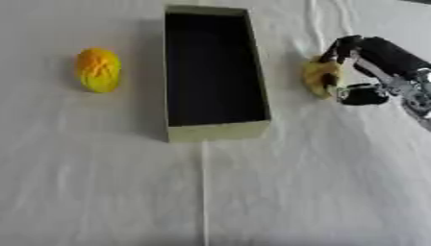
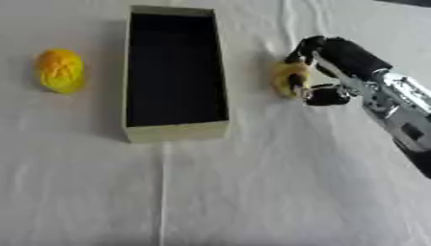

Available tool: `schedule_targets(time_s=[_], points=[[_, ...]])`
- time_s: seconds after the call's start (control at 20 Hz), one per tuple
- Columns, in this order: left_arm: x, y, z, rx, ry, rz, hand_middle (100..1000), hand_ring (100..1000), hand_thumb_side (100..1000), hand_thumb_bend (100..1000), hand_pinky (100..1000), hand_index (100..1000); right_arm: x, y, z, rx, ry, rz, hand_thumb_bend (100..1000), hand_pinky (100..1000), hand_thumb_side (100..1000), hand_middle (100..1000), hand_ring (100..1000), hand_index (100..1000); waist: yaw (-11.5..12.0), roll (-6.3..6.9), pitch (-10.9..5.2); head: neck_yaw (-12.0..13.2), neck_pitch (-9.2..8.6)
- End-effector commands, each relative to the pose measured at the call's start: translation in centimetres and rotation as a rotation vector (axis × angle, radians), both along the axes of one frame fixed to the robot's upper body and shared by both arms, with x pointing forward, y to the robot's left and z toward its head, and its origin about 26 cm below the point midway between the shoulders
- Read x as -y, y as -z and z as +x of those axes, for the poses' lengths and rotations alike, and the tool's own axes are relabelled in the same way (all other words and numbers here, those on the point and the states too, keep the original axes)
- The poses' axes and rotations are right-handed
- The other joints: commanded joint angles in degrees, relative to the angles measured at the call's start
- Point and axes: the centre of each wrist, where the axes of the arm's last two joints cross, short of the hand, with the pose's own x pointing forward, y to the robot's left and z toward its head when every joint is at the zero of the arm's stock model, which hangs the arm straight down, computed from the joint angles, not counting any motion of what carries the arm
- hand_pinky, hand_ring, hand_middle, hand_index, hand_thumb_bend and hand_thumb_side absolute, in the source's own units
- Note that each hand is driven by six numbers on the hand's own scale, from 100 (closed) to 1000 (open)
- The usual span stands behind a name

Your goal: Pick up objects on the table and place them in the box.

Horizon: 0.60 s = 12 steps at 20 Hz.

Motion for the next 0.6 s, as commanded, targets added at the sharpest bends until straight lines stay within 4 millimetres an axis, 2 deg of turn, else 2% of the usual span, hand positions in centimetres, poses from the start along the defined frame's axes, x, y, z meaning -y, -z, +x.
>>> schedule_targets(time_s=[0.05,0.4,0.6], points=[[-0.3,-0.7,-0.4,0.021,-0.004,0.005,711,761,574,100,745,831,-0.3,-1.6,-0.4,0.056,-0.041,0.018,100,796,176,447,596,509,-0.2,0.57,-1.93,0.2,0.01],[-0.4,-0.6,-0.4,0.011,-0.005,0.001,711,761,574,100,746,831,-1.5,-2.9,-1.2,0.093,-0.130,0.053,100,797,167,444,596,506,-0.8,0.76,-3.04,0.4,0.23],[-0.4,-0.6,-0.4,0.010,-0.003,-0.004,711,762,574,100,746,831,-3.1,-4.7,-1.9,0.136,-0.213,0.094,100,803,172,437,590,501,-0.8,0.77,-3.47,0.5,0.37]])
